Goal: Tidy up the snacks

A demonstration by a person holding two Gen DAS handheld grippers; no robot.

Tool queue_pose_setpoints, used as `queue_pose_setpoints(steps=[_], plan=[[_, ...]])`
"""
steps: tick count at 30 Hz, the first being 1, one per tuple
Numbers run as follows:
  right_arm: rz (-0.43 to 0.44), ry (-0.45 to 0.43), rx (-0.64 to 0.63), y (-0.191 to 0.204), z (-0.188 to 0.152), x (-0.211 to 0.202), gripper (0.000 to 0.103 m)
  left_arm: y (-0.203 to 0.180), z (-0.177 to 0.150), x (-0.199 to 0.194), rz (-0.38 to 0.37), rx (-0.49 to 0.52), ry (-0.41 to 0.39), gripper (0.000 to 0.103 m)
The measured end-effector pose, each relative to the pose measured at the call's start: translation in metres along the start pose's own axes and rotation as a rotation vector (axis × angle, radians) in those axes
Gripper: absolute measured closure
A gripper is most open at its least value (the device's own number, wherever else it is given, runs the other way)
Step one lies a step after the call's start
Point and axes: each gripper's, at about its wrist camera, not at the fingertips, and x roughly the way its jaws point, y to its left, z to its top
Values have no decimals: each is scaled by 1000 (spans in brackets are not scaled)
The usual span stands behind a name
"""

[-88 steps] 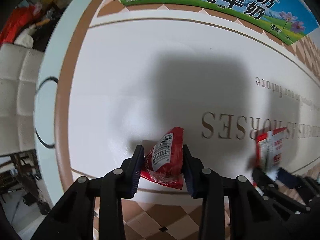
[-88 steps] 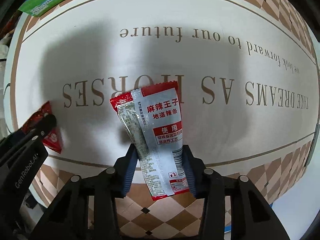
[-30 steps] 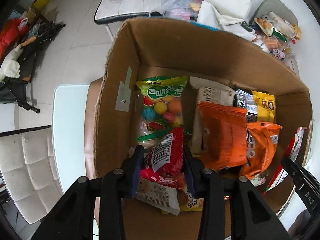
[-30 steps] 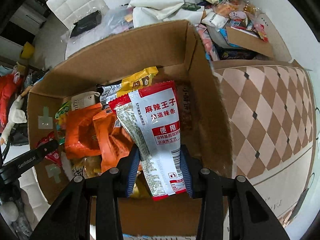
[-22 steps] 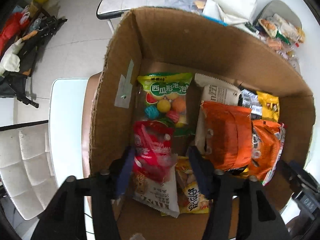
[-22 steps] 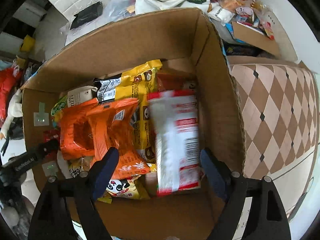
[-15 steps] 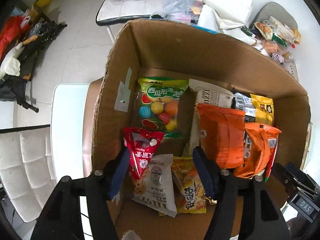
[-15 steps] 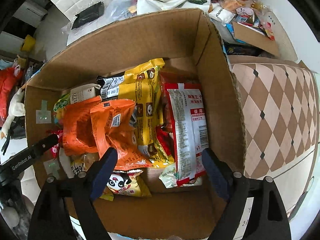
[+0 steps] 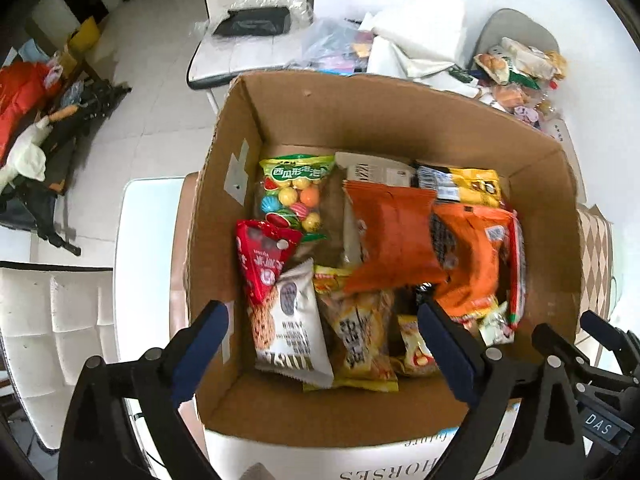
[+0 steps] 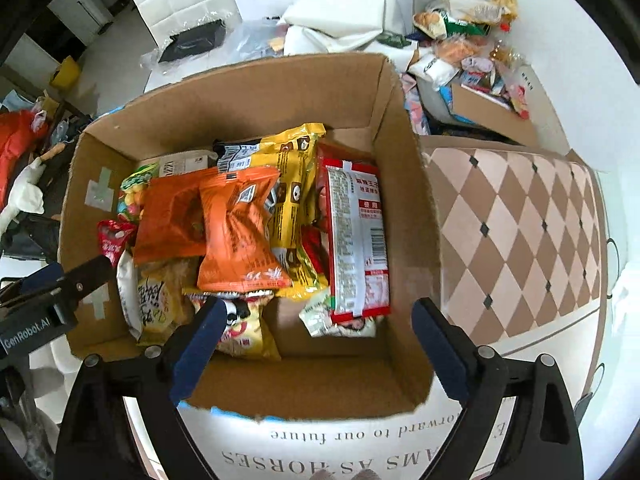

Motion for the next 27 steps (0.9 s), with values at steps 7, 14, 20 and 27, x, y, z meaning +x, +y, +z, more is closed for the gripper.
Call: queue_pose_setpoints(steps=[7, 14, 20, 27], plan=[[26, -49, 10, -5, -21, -35, 7, -13, -22, -35, -13, 20, -69, 5], [31, -136, 26, -15, -52, -77, 7, -27, -56, -85, 12, 32, -179, 5], [24, -222, 26, -24, -93, -119, 7, -26, -97, -126, 18, 1, -269, 5], [43, -302, 7, -30, -148, -171, 7, -33, -151, -175, 11, 14, -362, 5]])
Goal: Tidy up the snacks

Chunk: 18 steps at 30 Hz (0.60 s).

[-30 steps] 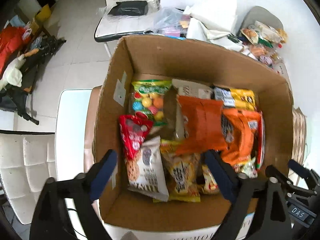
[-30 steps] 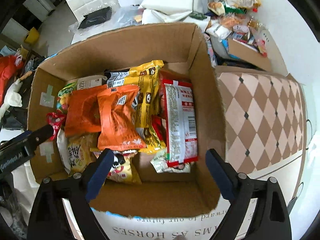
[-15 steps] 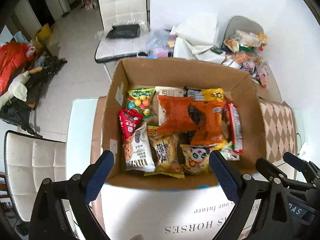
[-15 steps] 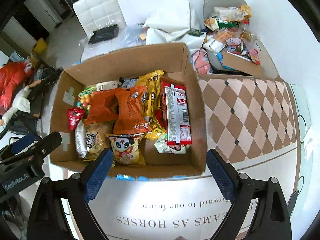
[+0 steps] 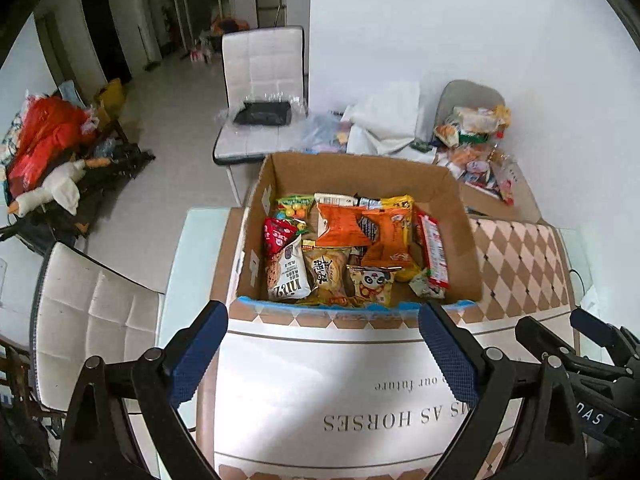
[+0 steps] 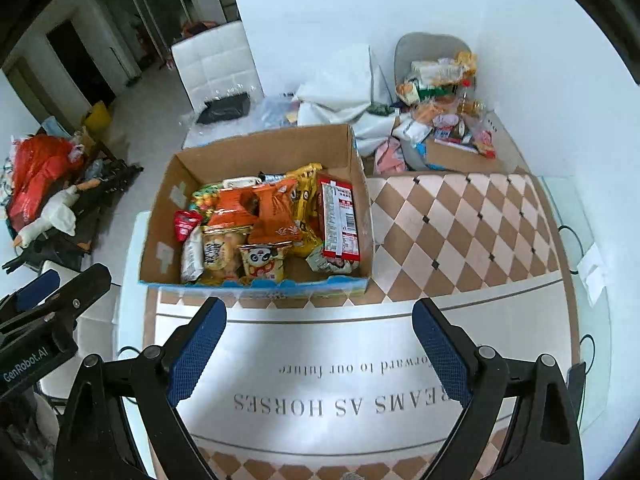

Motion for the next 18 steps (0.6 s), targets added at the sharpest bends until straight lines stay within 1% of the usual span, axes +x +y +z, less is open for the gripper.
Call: queue_pose_setpoints(steps=[3, 11, 13, 18], plan=[[-1, -48, -12, -1, -15, -31, 7, -1, -12, -27, 10, 16, -42, 5], [11, -125, -22, -4, -51, -100, 7, 2, -41, -85, 15, 14, -110, 5], [12, -143, -20, -6, -58, -115, 7, 0, -47, -96, 12, 18, -116, 5], [-15, -204, -33, -7, -71, -153, 7, -1, -61, -118, 4, 33, -114, 5]])
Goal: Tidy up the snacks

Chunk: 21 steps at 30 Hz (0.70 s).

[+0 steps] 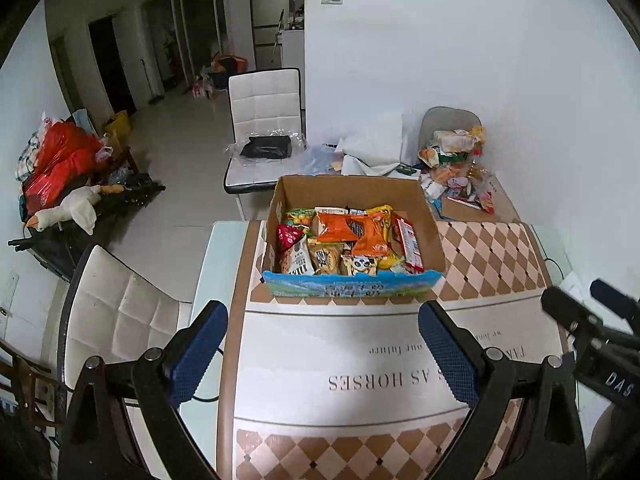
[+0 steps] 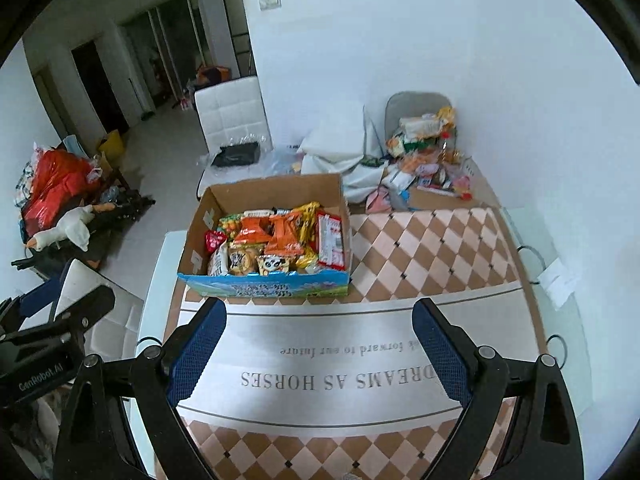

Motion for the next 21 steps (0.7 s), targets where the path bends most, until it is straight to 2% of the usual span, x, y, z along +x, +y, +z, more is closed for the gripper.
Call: queue_pose_setpoints(steps=[7, 14, 21], plan=[[20, -25, -12, 3, -12, -40, 7, -6, -11, -24, -10, -1, -11, 5], [28, -23, -34, 7, -21, -55, 7, -7, -16, -43, -6, -4, -42, 5], [-12, -52, -34, 6, -17, -53, 4, -1, -13, -37, 2, -35, -61, 4]])
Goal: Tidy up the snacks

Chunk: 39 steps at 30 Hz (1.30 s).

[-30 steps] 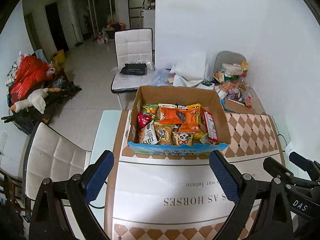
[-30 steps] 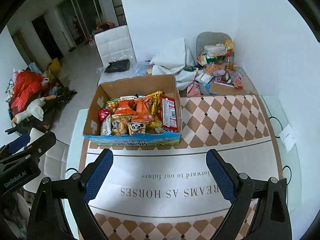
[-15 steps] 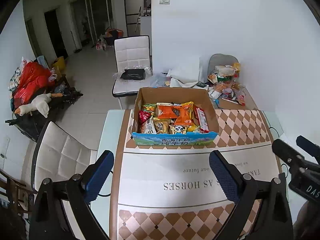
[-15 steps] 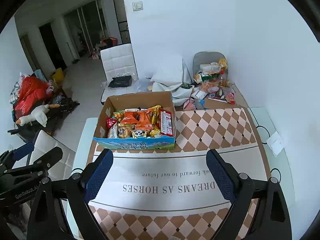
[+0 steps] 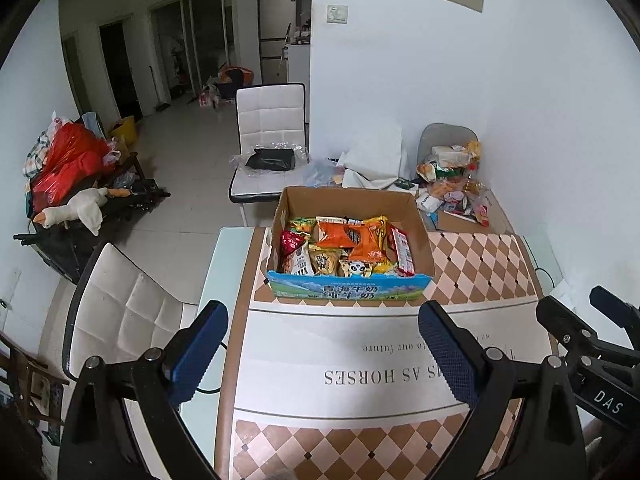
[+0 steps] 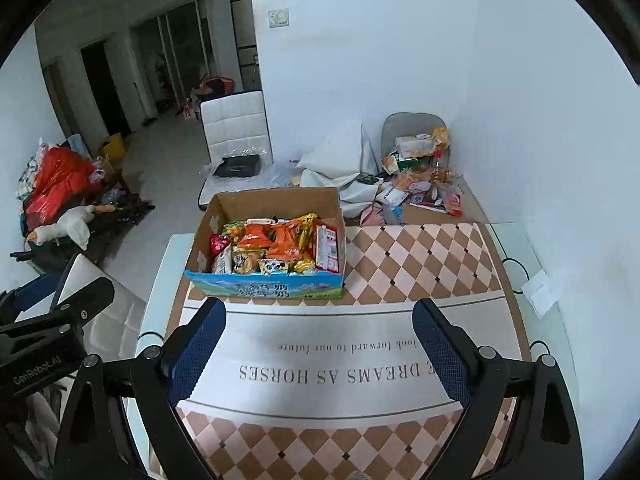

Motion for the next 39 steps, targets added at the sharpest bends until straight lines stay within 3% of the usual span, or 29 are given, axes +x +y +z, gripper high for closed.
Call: queue_pose_setpoints(steps=[8, 19, 39], plan=[[-23, -5, 29, -1, 13, 30, 3, 3, 10, 12, 46, 1, -68, 0], [-71, -16, 42, -3, 31, 67, 3, 0, 24, 46, 85, 20, -62, 0], [-85, -28, 36, 1, 44, 79, 2, -1, 27, 61, 89, 29, -48, 0]])
